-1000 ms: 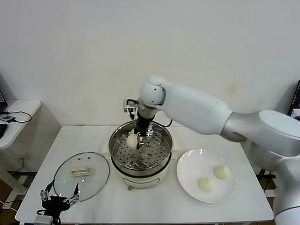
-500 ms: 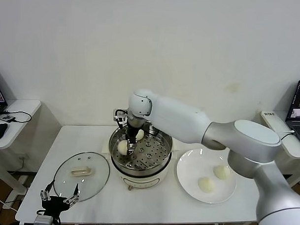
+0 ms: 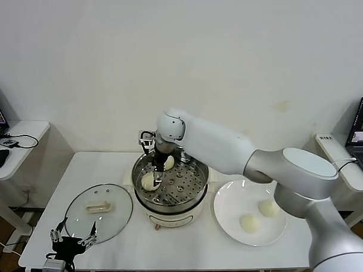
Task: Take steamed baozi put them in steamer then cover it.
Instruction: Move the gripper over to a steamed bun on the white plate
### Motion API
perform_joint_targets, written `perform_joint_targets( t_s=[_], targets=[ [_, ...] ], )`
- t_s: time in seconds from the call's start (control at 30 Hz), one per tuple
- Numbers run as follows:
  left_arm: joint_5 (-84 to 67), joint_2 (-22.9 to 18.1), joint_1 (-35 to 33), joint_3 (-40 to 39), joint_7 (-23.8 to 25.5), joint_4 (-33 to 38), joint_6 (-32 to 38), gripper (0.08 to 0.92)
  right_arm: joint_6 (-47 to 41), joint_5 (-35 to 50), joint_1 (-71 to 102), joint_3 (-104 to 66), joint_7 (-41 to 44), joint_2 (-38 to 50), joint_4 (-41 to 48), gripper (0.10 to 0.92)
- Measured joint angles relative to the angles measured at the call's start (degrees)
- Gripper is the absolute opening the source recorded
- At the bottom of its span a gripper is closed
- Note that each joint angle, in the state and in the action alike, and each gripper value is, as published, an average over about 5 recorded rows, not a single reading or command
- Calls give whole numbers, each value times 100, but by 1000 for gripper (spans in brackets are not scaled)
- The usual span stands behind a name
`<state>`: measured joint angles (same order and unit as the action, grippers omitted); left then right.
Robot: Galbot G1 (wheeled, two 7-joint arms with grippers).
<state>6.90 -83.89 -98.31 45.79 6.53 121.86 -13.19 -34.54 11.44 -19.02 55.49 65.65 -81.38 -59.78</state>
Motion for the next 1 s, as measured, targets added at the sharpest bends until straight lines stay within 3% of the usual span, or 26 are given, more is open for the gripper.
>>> perform_joint_targets(
  t_s=[0.6,1.0],
  targets=[
    [-2,53,-28,-15,73,50,-9,823,236,123,-826,42,839,2915,-2393,823],
    [26,-23,-84,-12,49,-55,-3,823,526,-498,1,-172,955,4656,-3411,823]
  ],
)
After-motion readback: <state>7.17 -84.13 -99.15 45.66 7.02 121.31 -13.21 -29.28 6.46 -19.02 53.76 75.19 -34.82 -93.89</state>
